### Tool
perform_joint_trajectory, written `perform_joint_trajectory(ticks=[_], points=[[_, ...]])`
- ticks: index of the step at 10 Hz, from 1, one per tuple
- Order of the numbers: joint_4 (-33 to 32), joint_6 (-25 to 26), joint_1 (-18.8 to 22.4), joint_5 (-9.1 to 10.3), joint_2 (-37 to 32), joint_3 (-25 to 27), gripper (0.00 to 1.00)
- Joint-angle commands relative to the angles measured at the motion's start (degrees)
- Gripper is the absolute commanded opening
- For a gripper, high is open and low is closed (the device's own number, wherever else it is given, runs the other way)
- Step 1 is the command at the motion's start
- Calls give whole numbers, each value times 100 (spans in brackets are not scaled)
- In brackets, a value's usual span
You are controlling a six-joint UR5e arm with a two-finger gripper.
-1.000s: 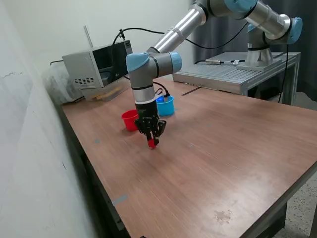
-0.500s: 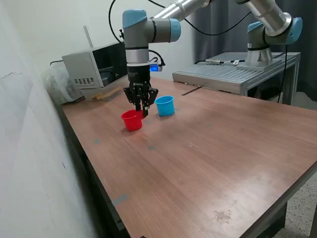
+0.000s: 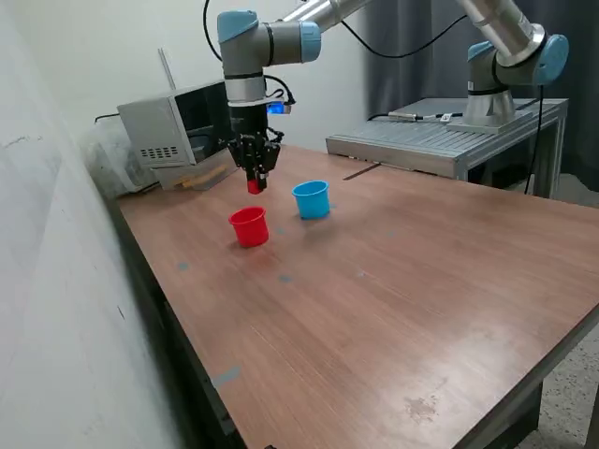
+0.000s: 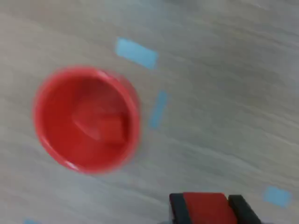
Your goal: Place red objects in the red bin, and blue objects in the blue bin.
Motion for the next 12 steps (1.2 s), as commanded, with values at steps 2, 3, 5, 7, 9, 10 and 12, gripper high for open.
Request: perform_joint_trajectory(ticks=[2, 3, 5, 7, 9, 10, 12], points=[[39, 9, -261, -10, -17, 152, 0], [39, 9, -296, -19, 9, 161, 0], [-40, 17, -427, -10, 236, 152, 0], [-355, 26, -568, 16, 360, 152, 0], [-435, 26, -578, 25, 369, 152, 0], [-436, 35, -578, 25, 378, 152, 0], [-436, 44, -578, 25, 387, 161, 100]])
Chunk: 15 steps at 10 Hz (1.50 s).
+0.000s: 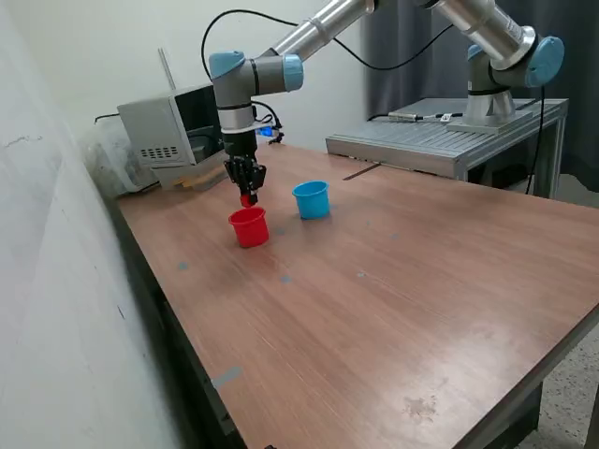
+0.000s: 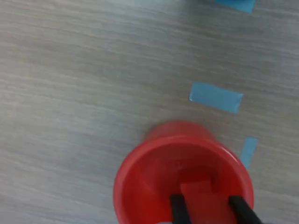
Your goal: Place red objects in the red bin, and blue objects in the blue bin.
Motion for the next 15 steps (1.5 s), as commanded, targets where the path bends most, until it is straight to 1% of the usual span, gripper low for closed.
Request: perform_joint_trajectory(ticks=[1, 5, 6, 7, 8, 10, 11, 12, 13, 14, 15], points=[[-9, 8, -3, 1, 37, 4, 100], [-45, 69, 5, -43, 46, -32, 100], [16, 261, 23, -104, -15, -14, 100], [217, 498, 84, -183, -207, 3, 100], [611, 727, 102, -184, -618, 317, 100], [719, 843, 233, -210, -1496, 1090, 100], [955, 869, 269, -219, -1884, 1398, 100], [1305, 1044, 278, -245, -2262, 1645, 100], [1648, 1167, 330, -358, -2657, 1899, 100], [1843, 1247, 348, -455, -3061, 2241, 100], [1976, 1387, 348, -473, -3526, 2671, 100]])
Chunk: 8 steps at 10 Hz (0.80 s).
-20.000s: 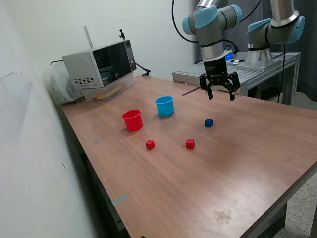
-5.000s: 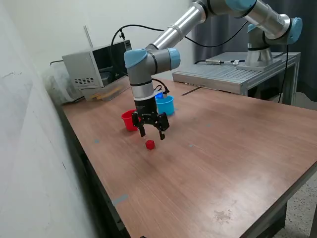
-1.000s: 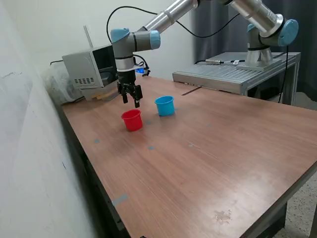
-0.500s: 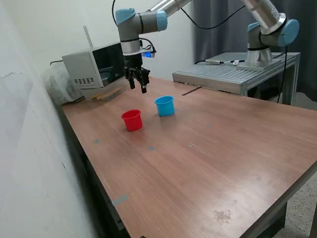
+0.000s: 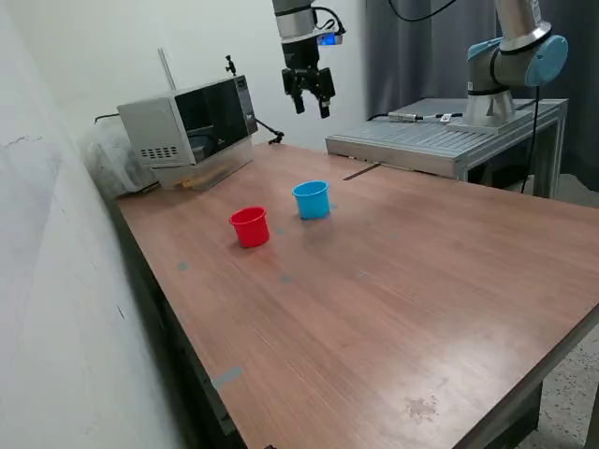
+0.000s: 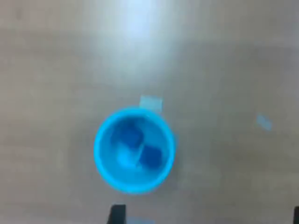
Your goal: Place red objects in the red bin, and blue objects in the blue bin.
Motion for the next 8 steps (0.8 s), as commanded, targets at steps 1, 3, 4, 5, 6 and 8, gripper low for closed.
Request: perform_joint_trajectory(ticks=[1, 3, 4, 5, 6, 8], points=[[529, 304, 39, -149, -1197, 1091, 100], [873, 393, 118, -282, -1954, 1710, 100], [1013, 393, 136, -282, -2228, 1903, 100], [1145, 402, 144, -282, -2448, 2149, 100], [1155, 402, 145, -273, -2685, 2352, 100], [1312, 411, 598, -247, -3055, 2668, 100]])
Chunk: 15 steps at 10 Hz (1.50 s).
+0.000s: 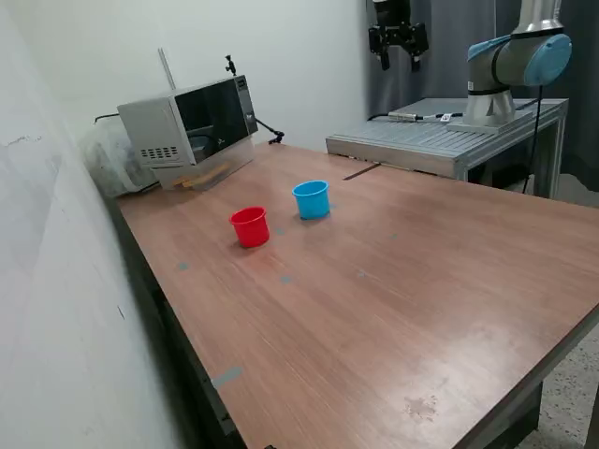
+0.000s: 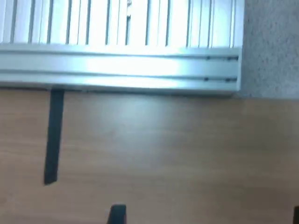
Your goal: Place red objects in the red bin, and blue objects in the blue bin.
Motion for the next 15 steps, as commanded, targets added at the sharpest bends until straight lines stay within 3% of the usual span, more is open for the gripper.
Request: perform_joint_trajectory(ticks=[1, 4, 15], points=[[398, 131, 447, 23, -314, 271, 100], [1322, 369, 527, 67, -314, 279, 100], [1358, 325, 360, 32, -306, 297, 100]])
